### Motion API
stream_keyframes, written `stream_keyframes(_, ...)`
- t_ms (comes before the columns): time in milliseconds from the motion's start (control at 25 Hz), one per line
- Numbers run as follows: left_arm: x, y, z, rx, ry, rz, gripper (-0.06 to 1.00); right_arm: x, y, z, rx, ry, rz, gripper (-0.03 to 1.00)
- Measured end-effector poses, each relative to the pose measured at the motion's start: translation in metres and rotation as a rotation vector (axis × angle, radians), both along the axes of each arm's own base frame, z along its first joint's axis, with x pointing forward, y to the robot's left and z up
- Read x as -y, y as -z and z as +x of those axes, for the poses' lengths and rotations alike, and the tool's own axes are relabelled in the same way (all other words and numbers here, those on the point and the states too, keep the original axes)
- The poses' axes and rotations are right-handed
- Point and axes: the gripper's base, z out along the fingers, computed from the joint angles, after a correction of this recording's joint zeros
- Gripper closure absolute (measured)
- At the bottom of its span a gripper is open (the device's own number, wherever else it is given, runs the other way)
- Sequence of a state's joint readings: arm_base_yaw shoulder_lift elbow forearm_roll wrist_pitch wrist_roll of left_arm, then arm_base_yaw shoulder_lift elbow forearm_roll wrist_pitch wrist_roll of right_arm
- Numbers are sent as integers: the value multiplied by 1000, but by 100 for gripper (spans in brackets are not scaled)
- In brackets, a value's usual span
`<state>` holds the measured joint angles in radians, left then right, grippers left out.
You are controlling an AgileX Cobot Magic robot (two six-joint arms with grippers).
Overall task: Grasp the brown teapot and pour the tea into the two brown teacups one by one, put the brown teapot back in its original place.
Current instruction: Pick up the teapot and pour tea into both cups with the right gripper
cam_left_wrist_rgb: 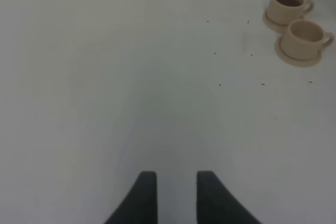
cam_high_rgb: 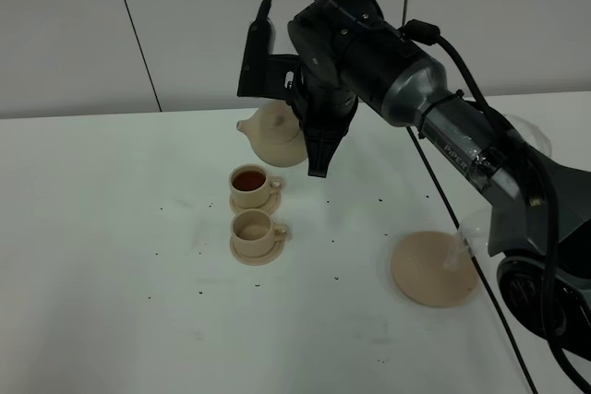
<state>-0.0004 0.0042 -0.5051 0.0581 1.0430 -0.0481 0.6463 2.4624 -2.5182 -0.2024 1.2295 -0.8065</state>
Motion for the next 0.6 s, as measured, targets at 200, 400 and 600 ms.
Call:
stream_keyframes(200,0,0,0,0,0,0,69,8,1,5,-33,130,77,87)
stream_keyframes(400,0,0,0,0,0,0,69,8,1,5,-65,226,147,87)
stream_keyframes(600,0,0,0,0,0,0,69,8,1,5,-95,290,202,87)
